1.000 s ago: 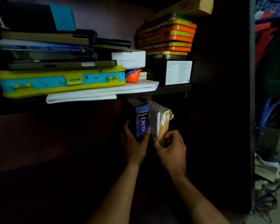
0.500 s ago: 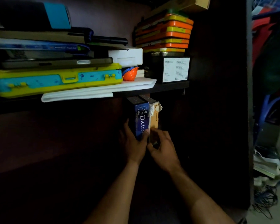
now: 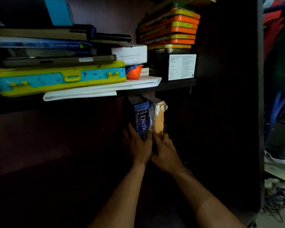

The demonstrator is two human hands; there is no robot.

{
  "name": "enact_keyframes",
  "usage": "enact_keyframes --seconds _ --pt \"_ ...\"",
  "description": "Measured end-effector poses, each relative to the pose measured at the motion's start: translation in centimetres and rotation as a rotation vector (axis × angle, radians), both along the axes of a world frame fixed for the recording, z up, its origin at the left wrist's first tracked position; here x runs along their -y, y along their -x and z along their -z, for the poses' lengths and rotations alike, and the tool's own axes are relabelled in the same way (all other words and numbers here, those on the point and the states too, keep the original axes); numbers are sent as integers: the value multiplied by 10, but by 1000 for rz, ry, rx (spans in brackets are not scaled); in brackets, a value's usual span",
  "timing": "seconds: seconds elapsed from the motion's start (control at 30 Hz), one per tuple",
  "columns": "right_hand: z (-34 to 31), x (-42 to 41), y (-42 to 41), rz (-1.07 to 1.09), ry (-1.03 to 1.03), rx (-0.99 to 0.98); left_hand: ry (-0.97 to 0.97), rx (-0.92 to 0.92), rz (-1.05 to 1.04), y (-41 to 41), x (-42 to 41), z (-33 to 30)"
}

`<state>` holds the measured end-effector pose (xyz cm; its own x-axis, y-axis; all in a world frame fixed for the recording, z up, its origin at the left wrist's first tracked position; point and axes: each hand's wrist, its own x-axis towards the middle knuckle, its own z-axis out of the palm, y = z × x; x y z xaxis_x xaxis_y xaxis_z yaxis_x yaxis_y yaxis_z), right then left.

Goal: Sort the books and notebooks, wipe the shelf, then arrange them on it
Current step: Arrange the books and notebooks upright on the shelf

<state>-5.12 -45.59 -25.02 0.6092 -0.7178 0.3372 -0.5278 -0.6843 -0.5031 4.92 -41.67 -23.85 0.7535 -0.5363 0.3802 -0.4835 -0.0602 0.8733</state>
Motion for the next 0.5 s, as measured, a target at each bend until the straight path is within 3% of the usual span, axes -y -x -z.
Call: enact_keyframes --seconds 0.13,0.27,0.5 --pt "-1 1 -2 10 -41 51 -1 5 -9 3 -1 -2" --pt "-2 4 -1 26 -85 108 -9 -104 -34 8 -6 -7" --pt "-3 3 -2 37 -69 -2 52 -36 -5 5 -3 -4"
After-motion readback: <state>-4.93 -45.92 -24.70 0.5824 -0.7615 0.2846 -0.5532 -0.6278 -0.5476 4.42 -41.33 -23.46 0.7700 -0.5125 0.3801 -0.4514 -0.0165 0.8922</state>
